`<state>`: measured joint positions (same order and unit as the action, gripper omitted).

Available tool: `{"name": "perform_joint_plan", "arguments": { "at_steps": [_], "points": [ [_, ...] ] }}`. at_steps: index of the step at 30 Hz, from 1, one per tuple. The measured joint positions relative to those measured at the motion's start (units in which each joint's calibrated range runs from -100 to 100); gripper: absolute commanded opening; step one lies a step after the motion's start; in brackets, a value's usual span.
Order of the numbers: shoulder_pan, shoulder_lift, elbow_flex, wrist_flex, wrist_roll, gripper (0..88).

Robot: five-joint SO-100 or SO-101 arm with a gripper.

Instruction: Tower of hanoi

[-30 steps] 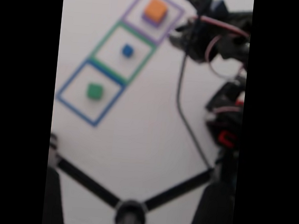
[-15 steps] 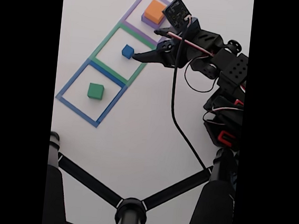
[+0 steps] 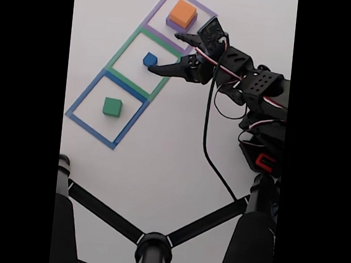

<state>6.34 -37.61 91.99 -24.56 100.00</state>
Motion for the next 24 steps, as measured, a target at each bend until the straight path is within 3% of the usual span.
{"name": "perform_joint_plan", "arguments": {
  "at_steps": [14, 24],
  "points": [
    [-2.29, 30.81, -2.09, -28.09, 0.00, 35.7],
    [-3.36, 48.46, -10.10, -37.96, 0.00, 34.4]
  ]
}}
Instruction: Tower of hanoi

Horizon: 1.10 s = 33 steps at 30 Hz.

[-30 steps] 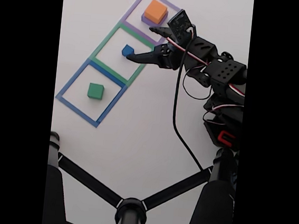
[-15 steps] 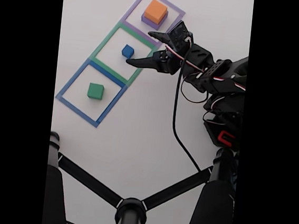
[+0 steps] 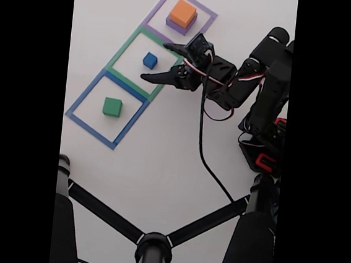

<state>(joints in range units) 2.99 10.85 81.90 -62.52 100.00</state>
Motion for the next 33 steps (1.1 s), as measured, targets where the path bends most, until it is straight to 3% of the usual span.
{"name": "perform_joint_plan", "arguments": {
  "at_steps": [17, 33],
  "points": [
    [-3.19, 12.33, -8.53, -3.45, 0.00, 32.2],
    [-3.52, 12.41, -8.88, -3.45, 0.00, 17.3]
  ]
}}
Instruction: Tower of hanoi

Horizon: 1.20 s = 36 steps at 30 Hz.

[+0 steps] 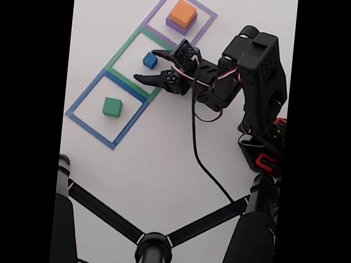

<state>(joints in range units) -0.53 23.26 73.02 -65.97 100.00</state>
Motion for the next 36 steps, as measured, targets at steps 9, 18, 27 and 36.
{"name": "perform_joint_plan", "arguments": {
  "at_steps": [9, 18, 27, 36],
  "points": [
    [-0.82, 0.00, 0.00, 0.00, 0.00, 8.3],
    [-0.82, 0.00, 0.00, 0.00, -0.20, 3.6],
    [-0.82, -1.01, 1.57, 0.88, -0.39, 2.6],
    [-1.06, -17.64, 6.96, 13.24, -0.39, 2.3]
  ]
}}
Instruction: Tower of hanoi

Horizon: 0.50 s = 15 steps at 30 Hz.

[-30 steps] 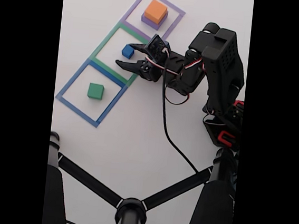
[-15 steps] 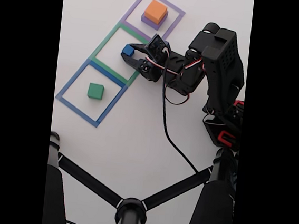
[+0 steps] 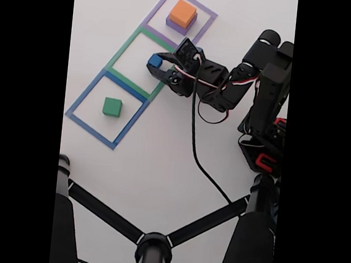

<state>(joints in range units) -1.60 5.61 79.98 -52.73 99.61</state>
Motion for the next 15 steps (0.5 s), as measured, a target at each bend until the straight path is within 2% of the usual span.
{"name": "perform_joint_plan", "arguments": {
  "at_steps": [6, 15],
  "points": [
    [-0.90, -18.83, -1.13, 21.83, 0.39, 2.2],
    [-1.15, -41.54, -18.71, 68.94, 0.39, 1.9]
  ]
}}
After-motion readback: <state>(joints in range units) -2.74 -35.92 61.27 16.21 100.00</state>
